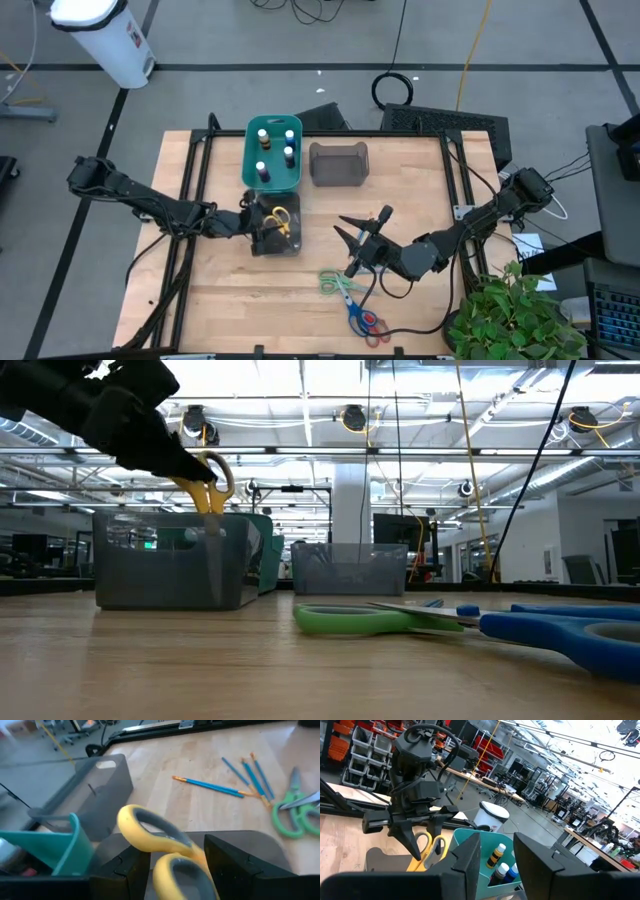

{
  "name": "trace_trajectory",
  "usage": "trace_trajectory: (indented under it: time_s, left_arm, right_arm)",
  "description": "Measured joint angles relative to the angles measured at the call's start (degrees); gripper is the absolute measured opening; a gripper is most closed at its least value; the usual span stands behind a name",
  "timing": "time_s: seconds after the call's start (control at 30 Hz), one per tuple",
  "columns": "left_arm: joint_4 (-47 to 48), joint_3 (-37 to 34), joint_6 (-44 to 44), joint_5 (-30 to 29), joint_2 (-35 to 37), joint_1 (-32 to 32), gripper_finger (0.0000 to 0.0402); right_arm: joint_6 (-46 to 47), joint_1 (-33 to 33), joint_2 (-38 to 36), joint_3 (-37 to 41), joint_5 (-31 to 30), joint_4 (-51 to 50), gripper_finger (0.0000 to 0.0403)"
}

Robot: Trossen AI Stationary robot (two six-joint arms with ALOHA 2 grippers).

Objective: Pick & Place Paint Supplies
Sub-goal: Put the yellow scissors into the bottom black bin

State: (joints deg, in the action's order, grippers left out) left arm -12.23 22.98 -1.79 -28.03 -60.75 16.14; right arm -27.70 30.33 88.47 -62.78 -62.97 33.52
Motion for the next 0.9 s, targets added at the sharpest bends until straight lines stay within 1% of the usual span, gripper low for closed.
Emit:
trace_trajectory:
  time_s: [0.2,0.5,0.67,0.8,0.9]
  left_arm:
    - [-0.05,0.0,7.64,-0.64,0.0,0.02,0.0191]
    - [0.13,0.0,8.25,-0.42,0.0,0.02,0.0196]
    - [0.16,0.0,11.68,-0.75,0.0,0.02,0.0235]
    - [0.07,0.0,12.47,-3.41,0.0,0.04,0.0274]
    - [0.07,0.0,12.67,-4.9,0.0,0.04,0.0297]
  right_arm:
    - [0.0,0.0,0.01,0.0,0.0,0.0,0.0107]
    - [-0.13,0.0,0.0,0.0,0.0,0.0,0.0107]
    - [-1.5,0.0,0.01,0.0,0.02,-0.02,0.0105]
    - [-1.51,0.0,0.01,0.0,0.02,0.0,0.0107]
    - [-1.51,0.0,0.01,0.0,0.02,0.0,0.0109]
